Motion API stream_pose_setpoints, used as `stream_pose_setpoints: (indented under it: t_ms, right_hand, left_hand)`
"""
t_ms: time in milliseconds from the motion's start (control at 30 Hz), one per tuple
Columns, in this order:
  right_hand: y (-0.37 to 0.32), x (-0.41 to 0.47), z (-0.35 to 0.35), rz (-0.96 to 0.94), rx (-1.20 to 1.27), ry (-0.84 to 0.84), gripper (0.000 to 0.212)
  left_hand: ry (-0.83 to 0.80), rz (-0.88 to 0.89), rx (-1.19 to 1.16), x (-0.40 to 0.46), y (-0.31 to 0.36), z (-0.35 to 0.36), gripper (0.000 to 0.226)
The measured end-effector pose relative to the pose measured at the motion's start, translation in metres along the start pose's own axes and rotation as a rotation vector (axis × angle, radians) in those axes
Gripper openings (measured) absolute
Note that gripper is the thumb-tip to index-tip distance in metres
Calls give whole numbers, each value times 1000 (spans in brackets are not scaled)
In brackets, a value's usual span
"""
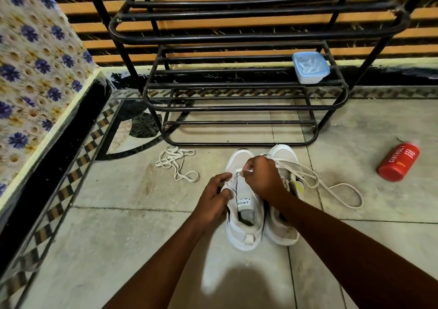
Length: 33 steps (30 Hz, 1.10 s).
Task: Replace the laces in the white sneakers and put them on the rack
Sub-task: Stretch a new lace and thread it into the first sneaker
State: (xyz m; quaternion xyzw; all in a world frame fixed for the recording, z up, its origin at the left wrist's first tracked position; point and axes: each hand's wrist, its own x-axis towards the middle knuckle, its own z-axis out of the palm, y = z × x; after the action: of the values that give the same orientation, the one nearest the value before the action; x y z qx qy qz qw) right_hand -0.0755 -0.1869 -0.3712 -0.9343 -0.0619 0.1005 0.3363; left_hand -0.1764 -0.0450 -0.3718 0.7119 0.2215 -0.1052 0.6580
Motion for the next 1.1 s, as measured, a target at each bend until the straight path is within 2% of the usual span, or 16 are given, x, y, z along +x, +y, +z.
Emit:
stream_pose_setpoints:
  t_ms: [67, 167, 300, 500, 633, 733, 833, 1000, 1100]
  right_hand:
    - [4, 3, 1, 2, -30, -23, 7]
    - [11, 10, 9, -4, -65, -46, 15]
    - [-2, 2, 4, -7, -38, -25, 5]
    - [0, 3, 7, 51, 49, 19, 9]
    - [-6, 2, 5, 18, -90, -46, 11]
    - [-12, 0, 3, -39, -242, -82, 11]
    - [-17, -2, 2, -52, -319, -75, 15]
    - [-15, -4, 7, -23, -302, -31, 18]
    - [-13, -4, 8, -23, -271, -6, 20]
  left_hand:
    - [3, -8, -6, 1, -1, 1, 56]
    - [2, -6, -10, 3, -2, 2, 52]
    - [-13, 1, -8, 4, -3, 1, 53]
    - [-19, 0, -7, 8, -4, 3, 49]
    - [-16, -21, -36, 10, 0, 7, 47]
    - [-16, 3, -36, 11, 5, 10, 36]
    - [-18, -4, -56, 15, 8, 11, 41]
    - [-27, -31, -72, 26, 6, 9, 42]
    - [-2, -55, -85, 30, 3, 10, 54]
